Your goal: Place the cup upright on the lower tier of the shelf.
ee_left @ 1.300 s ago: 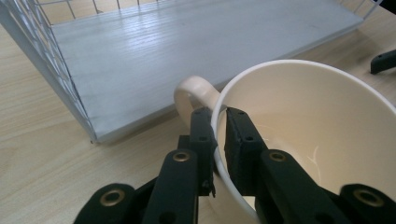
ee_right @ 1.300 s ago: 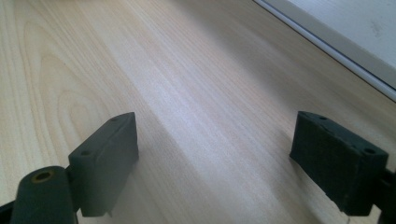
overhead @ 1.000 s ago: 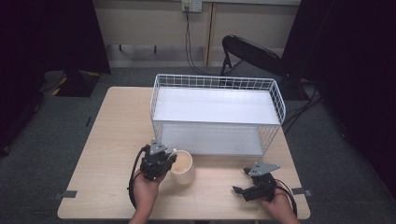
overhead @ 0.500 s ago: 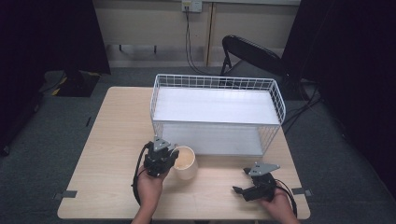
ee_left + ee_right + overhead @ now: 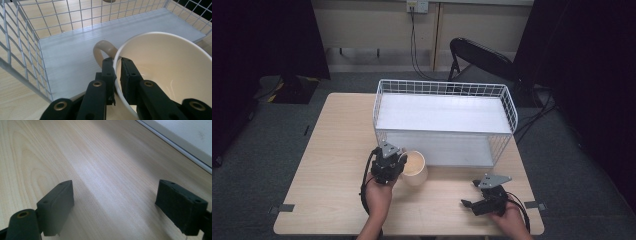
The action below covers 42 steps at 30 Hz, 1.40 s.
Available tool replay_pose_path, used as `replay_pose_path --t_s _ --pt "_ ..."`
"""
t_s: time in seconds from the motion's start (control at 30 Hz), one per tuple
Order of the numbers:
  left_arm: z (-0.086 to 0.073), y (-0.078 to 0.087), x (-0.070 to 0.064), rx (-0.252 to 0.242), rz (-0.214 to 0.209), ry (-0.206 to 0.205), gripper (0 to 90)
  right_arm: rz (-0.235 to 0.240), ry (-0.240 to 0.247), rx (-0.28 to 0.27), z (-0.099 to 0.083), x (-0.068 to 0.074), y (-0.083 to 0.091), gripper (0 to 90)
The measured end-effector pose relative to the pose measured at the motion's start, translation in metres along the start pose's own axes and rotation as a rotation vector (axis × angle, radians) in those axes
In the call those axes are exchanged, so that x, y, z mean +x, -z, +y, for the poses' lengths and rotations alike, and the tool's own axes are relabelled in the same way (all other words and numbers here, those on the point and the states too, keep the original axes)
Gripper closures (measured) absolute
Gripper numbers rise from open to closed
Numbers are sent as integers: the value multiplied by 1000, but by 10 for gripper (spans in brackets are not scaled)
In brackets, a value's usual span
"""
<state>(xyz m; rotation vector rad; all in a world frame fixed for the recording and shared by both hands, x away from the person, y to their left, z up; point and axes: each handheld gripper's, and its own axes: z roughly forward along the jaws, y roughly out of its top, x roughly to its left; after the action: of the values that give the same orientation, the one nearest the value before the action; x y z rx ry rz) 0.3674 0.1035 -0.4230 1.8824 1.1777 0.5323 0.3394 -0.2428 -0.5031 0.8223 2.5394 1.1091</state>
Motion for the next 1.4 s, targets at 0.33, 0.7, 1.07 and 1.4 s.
replay_pose_path --t_s 0.33,0.7,1.07,1.4 --pt "2 -8 -2 -16 26 16 823 0 0 0 0 0 0 141" --pt "12 -16 -10 -23 42 -2 824 0 0 0 0 0 0 141" --pt "17 -22 -13 -25 63 -11 823 0 0 0 0 0 0 141" --pt "17 -26 -17 -42 81 -11 823 0 0 0 0 0 0 141"
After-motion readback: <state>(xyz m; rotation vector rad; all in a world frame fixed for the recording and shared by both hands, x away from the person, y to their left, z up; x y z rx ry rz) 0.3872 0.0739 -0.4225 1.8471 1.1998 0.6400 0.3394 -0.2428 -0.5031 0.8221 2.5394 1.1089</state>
